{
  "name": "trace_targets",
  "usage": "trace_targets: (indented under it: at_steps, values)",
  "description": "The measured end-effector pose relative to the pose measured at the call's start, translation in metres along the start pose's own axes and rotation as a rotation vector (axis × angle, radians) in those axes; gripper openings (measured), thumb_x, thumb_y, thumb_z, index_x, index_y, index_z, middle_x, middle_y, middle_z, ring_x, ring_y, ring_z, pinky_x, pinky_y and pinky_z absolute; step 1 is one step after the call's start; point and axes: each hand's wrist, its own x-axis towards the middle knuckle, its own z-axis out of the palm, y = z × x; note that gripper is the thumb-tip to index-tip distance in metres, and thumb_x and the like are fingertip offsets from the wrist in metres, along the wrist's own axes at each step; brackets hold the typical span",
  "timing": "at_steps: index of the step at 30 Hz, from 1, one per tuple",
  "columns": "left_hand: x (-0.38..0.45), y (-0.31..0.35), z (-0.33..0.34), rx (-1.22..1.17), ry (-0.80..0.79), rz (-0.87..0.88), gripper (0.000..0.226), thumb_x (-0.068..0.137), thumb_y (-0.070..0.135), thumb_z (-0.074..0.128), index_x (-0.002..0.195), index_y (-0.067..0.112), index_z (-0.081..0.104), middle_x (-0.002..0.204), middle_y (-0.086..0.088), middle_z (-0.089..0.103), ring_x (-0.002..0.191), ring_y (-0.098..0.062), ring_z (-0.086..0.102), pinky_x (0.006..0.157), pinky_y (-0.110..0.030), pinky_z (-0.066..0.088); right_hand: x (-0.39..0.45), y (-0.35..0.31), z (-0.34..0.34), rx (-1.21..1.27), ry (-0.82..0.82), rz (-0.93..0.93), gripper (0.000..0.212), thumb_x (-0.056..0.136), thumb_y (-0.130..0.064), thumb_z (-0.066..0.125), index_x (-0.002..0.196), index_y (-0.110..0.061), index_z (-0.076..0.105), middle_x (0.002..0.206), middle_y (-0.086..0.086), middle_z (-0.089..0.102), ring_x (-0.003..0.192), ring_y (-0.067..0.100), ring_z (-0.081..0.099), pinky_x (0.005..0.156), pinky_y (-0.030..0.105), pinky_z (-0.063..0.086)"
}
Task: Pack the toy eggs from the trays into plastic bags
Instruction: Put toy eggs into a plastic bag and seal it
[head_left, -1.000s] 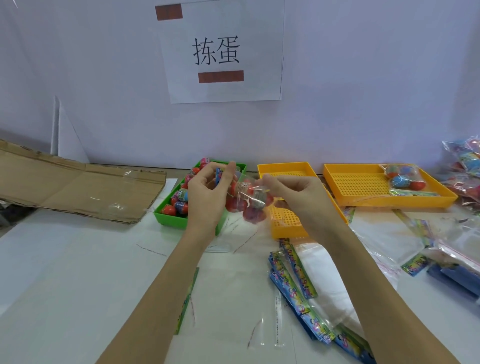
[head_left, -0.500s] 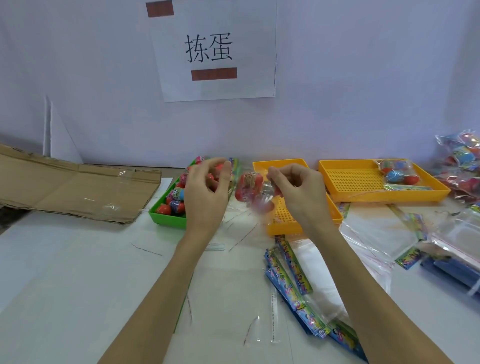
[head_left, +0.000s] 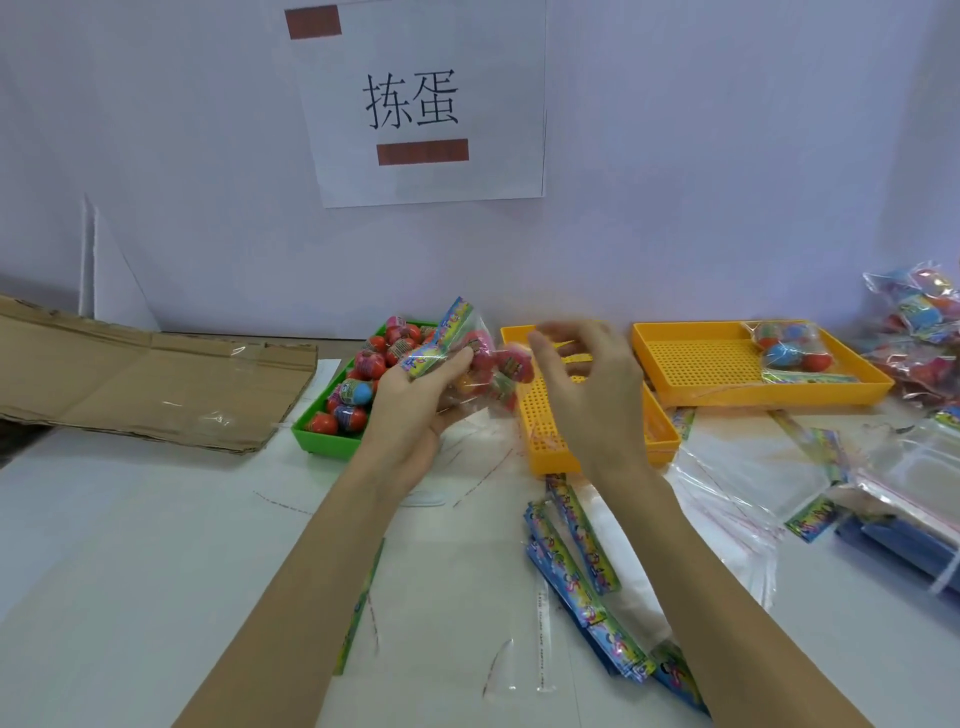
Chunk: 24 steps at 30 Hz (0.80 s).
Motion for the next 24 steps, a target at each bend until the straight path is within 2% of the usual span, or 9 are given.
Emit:
trace_targets:
  at_steps: [1,3,6,10,13,15,19,22,24]
  values:
    - [0.0,0.001,0.0,-0.032,-0.025,-0.011,0.031,0.097,0.011,0.07,0.126,0.0,0.069,0.108,-0.015,0.076,0.095,-0.026,0.074,0.092,-0.047,0.062,0.002,0.0,-0.002,0.002,0.039,0.052,0.029,0.099,-0.039,0.067,0.12,-0.019,0.069,0.109,-0.005,0.065,0.096,0.004,0.064,0.075,0.013,0.054]
    - [-0.001,0.002,0.003,-0.062,-0.09,-0.009,0.035,0.094,0.013,0.072,0.126,0.001,0.069,0.111,-0.015,0.076,0.1,-0.026,0.074,0.095,-0.047,0.06,0.004,0.003,-0.005,0.099,-0.036,0.192,0.039,0.097,-0.051,0.063,0.125,-0.023,0.067,0.102,-0.012,0.069,0.095,0.003,0.068,0.079,0.013,0.057]
    - [-0.004,0.0,0.007,-0.061,-0.131,0.036,0.035,0.089,0.013,0.074,0.122,0.002,0.07,0.11,-0.012,0.077,0.102,-0.021,0.074,0.091,-0.037,0.061,0.002,0.003,-0.006,0.405,-0.229,0.376,0.028,0.097,-0.047,0.065,0.1,-0.023,0.079,0.091,-0.004,0.079,0.092,0.014,0.076,0.081,0.029,0.064]
    - [-0.005,0.004,0.003,0.196,-0.083,0.109,0.033,0.092,0.034,0.074,0.114,0.009,0.075,0.108,-0.012,0.078,0.097,-0.022,0.072,0.09,-0.037,0.058,0.005,0.005,-0.011,0.429,-0.224,0.401,0.025,0.091,-0.041,0.075,0.093,-0.017,0.082,0.093,0.003,0.079,0.097,0.024,0.074,0.085,0.04,0.063]
    - [-0.004,0.001,0.0,0.339,-0.005,0.24,0.031,0.096,0.037,0.071,0.099,0.007,0.075,0.088,-0.008,0.075,0.081,-0.017,0.069,0.079,-0.027,0.055,0.007,0.005,-0.016,0.426,-0.325,0.44,0.028,0.093,-0.041,0.073,0.099,-0.016,0.083,0.096,0.003,0.08,0.097,0.025,0.075,0.081,0.039,0.062]
    - [-0.004,-0.001,0.001,0.396,0.065,0.339,0.023,0.1,0.029,0.068,0.095,0.007,0.074,0.074,0.001,0.071,0.071,-0.011,0.066,0.071,-0.022,0.054,0.006,0.004,-0.016,0.468,-0.314,0.504,0.026,0.094,-0.039,0.071,0.099,-0.017,0.083,0.094,0.003,0.08,0.09,0.021,0.077,0.076,0.034,0.062]
    - [-0.001,0.003,-0.004,0.368,0.196,0.422,0.024,0.106,0.031,0.059,0.093,0.011,0.066,0.066,-0.001,0.065,0.053,-0.018,0.059,0.053,-0.033,0.053,0.008,0.002,-0.017,0.585,-0.122,0.585,0.028,0.098,-0.035,0.068,0.103,-0.012,0.081,0.093,0.005,0.081,0.08,0.016,0.077,0.059,0.025,0.057]
    - [-0.001,0.004,-0.003,0.447,0.121,0.389,0.046,0.094,0.057,0.057,0.102,0.013,0.07,0.077,0.002,0.068,0.067,-0.012,0.064,0.061,-0.026,0.057,0.008,0.004,-0.02,0.6,-0.114,0.584,0.026,0.098,-0.036,0.068,0.102,-0.014,0.082,0.095,0.003,0.081,0.083,0.015,0.077,0.058,0.024,0.057]
    - [-0.003,0.0,0.001,0.537,0.035,0.358,0.047,0.092,0.057,0.06,0.101,0.013,0.072,0.081,-0.004,0.067,0.073,-0.009,0.062,0.065,-0.025,0.056,0.007,0.004,-0.018,0.589,-0.155,0.584,0.026,0.097,-0.037,0.068,0.103,-0.016,0.081,0.098,0.003,0.08,0.089,0.016,0.077,0.066,0.028,0.059]
